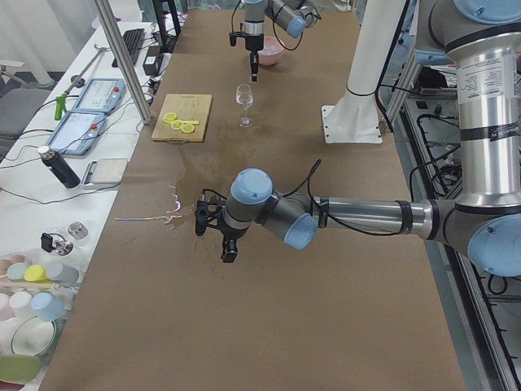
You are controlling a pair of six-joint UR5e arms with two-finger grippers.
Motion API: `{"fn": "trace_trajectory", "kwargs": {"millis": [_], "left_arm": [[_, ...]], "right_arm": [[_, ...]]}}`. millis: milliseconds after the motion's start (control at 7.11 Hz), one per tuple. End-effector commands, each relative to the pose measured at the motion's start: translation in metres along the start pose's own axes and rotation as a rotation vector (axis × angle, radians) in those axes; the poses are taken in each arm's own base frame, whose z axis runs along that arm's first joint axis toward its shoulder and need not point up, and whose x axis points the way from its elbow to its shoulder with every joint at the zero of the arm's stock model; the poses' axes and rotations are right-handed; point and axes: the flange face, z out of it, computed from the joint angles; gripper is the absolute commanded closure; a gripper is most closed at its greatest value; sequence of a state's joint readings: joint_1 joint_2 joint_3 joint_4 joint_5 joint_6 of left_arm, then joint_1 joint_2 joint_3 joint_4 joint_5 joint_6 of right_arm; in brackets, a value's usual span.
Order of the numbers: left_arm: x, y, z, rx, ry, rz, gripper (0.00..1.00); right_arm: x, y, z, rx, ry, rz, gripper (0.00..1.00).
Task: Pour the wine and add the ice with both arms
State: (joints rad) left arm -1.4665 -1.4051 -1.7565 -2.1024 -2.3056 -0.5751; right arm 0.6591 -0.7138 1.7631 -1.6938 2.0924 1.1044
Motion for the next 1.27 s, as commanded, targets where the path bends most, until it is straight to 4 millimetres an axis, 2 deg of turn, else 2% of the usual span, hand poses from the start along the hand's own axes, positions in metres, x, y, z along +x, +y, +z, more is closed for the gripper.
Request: {"fn": "trace_trajectory", "kwargs": {"millis": [0, 141, 281, 422, 562, 703, 843, 1124], "left_arm": [[0.001, 0.000, -0.001, 0.002, 0.001, 0.002, 0.02], [0.001, 0.000, -0.001, 0.002, 0.001, 0.002, 0.02], [0.001, 0.000, -0.001, 0.002, 0.001, 0.004, 0.02], [0.002, 0.000, -0.002, 0.004, 0.003, 0.004, 0.02], [0.002, -0.001, -0.003, 0.005, 0.003, 0.003, 0.02], [0.002, 0.000, -0.002, 0.003, 0.002, 0.005, 0.02], [0.003, -0.001, -0.003, 0.005, 0.003, 0.005, 0.02], [0.003, -0.001, -0.004, 0.007, 0.004, 0.005, 0.02]], "right_arm": [[0.003, -0.019, 0.002, 0.014, 0.008, 0.013, 1.00], [0.005, -0.023, 0.000, 0.017, 0.004, 0.019, 1.00], [0.010, -0.031, 0.008, 0.013, 0.022, 0.026, 1.00], [0.008, -0.033, 0.008, 0.014, 0.021, 0.024, 1.00], [0.007, -0.032, 0.008, 0.012, 0.018, 0.033, 0.81], [0.007, -0.032, 0.007, 0.013, 0.017, 0.035, 0.41], [0.007, -0.032, 0.008, 0.012, 0.018, 0.036, 0.35], [0.009, -0.032, 0.008, 0.007, 0.020, 0.038, 0.31]]}}
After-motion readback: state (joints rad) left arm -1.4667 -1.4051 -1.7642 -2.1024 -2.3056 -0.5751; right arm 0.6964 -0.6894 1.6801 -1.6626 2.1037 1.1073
